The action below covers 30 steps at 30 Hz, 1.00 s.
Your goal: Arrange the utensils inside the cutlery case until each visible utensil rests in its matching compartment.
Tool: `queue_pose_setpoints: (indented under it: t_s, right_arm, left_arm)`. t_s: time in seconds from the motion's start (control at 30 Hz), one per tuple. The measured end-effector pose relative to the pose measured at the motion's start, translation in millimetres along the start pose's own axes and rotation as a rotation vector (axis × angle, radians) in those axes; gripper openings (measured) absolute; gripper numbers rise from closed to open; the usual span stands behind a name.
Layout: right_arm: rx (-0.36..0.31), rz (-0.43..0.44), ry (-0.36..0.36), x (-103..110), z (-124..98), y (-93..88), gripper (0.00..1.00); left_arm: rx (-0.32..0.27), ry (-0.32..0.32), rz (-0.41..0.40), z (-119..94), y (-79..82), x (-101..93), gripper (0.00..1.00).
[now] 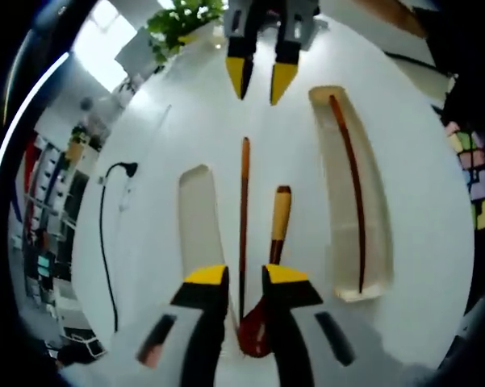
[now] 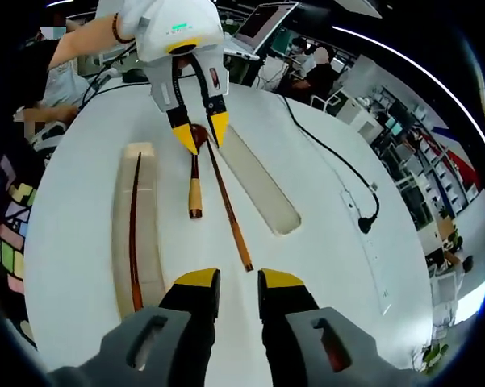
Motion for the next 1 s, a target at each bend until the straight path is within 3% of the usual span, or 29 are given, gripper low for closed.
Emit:
queue_pose_setpoints:
  t_s: [0.47, 1.0]
  right_arm:
    - [0.005, 0.009, 0.010, -19, 20, -3.1, 0.20]
    - [-0.005, 0.028, 0.129, -19, 54, -0.5, 0.20]
  left_arm:
    - [0.062, -0.062, 0.004, 24, -11.0, -3.9, 0.15]
    - [0.101, -0.113, 0.013, 28, -5.5, -7.2, 0.05]
Point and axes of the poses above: the point that each gripper's makers call its tool centre point, and the gripper's own axes: z roughly forward along the fingers, x roughly to its left, y roughly out of its top, the point moved 4 cm from there along -z, roughly backward along the fingers, and after that the axes turned 10 degrees about y, right-handed, at the moved point
